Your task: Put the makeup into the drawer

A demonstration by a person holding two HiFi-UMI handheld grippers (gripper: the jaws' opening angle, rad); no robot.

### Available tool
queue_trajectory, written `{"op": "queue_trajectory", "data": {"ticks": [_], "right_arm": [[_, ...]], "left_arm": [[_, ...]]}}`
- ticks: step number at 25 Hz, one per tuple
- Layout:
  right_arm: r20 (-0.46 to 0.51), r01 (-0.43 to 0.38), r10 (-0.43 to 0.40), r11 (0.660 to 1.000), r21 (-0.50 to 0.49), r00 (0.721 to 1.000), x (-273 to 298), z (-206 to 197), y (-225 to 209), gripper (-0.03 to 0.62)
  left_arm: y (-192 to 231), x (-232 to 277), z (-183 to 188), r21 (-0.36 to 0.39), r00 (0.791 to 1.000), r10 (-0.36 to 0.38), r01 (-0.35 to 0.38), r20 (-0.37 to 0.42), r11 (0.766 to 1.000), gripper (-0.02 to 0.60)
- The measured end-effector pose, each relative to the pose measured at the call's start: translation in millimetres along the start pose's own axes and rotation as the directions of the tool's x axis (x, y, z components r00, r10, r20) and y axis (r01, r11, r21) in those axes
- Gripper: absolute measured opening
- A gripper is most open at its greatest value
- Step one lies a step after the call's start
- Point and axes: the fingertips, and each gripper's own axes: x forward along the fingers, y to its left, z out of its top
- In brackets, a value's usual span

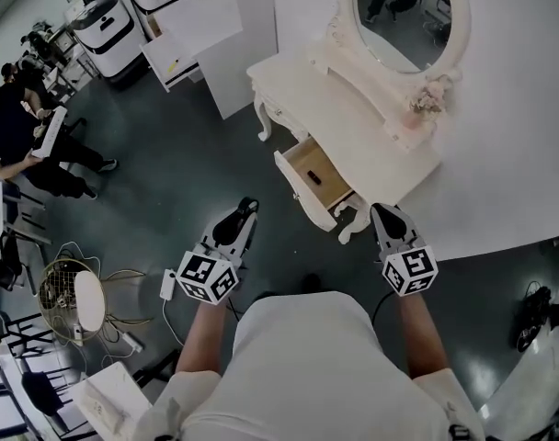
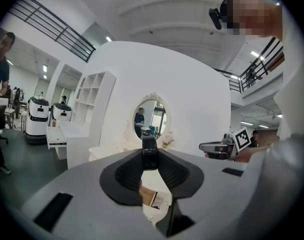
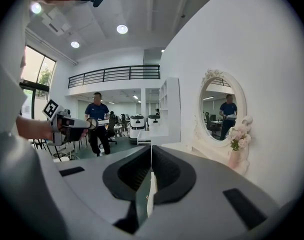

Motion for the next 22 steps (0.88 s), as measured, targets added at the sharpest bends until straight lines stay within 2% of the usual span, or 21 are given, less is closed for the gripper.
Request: {"op": "queue_trajectory", "data": {"ticks": [12,22], "right_arm": [[-0.041,-0.001,0.002,1.000,0.030,0.999,39.1,-4.9,-52.8,0.029],[-0.084,0.070,-0.065,0.996,0.057,0.994,98.4,-2.6,-82.3,0.029]], "left_arm": [[11.4,68.0,-4.3,-0.019,0.999,-0.006,0.005,-0.049,1.000,0.094],[63.9,138.3,3.7,0.030,0.992,-0.074,0.078,-0.102,0.997,0.094]]}}
